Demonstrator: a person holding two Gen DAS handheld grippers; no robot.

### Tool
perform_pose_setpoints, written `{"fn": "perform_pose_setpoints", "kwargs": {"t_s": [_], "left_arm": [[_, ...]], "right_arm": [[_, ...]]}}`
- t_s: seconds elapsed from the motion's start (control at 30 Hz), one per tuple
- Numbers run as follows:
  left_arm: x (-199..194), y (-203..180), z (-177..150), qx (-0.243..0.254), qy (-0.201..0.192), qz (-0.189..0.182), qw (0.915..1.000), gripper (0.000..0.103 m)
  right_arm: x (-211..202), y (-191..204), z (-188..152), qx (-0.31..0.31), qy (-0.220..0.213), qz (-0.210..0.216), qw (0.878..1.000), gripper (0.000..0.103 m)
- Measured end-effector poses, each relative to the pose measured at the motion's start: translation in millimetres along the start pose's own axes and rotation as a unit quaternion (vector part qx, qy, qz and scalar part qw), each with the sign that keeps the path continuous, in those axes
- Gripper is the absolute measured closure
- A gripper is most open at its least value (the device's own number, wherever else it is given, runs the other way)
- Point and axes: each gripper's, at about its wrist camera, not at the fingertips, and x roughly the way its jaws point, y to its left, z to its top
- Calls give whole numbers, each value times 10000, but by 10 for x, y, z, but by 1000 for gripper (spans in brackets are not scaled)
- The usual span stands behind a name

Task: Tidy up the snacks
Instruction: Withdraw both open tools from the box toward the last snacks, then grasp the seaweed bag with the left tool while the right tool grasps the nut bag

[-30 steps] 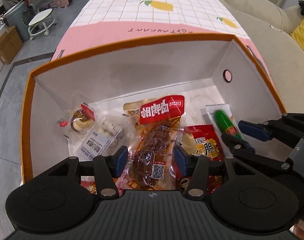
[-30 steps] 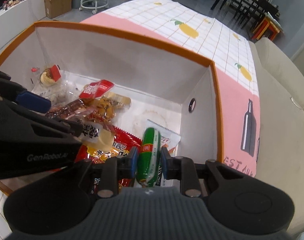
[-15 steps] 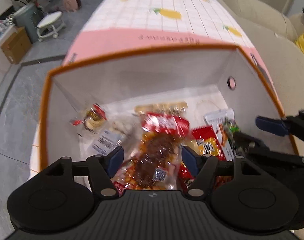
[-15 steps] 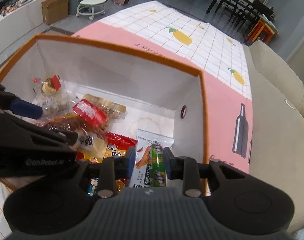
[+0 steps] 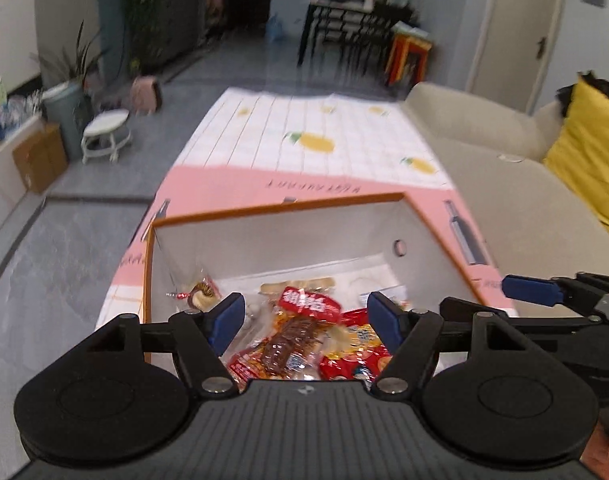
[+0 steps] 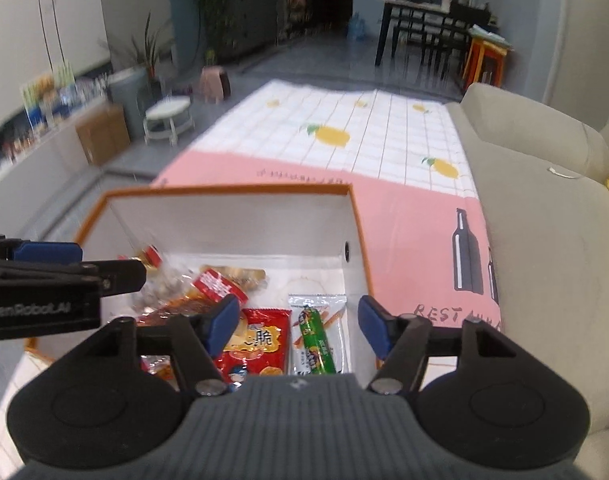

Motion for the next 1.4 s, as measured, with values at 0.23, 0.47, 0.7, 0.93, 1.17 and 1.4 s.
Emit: {"fn": "perform_pose_setpoints", "kwargs": {"t_s": [0.23, 0.47, 0.7, 0.93, 1.17, 1.4], "left_arm": [[-385, -168, -310, 157, -180, -344, 9991, 21], [-299, -210, -789, -27, 78, -290, 9995, 24], [-148, -189, -1176, 86, 344, -56, 9994, 26], [14, -112, -1373, 114, 523, -76, 9985, 26], [211, -105, -1432, 341, 703, -150, 9968, 25], [401, -134, -1467, 723, 843, -233, 9935, 25]], "right_arm": [[-462, -80, -488, 176, -494, 32, 9986, 35], [-636, -155, -1090, 306, -405, -4, 9987, 35], [-600, -263, -1569, 345, -138, -159, 9992, 35], [-401, -402, -1799, 471, 122, -190, 9986, 35], [-205, -429, -1773, 596, 192, -95, 9980, 35], [33, -325, -1673, 45, 198, -216, 9996, 35]]}}
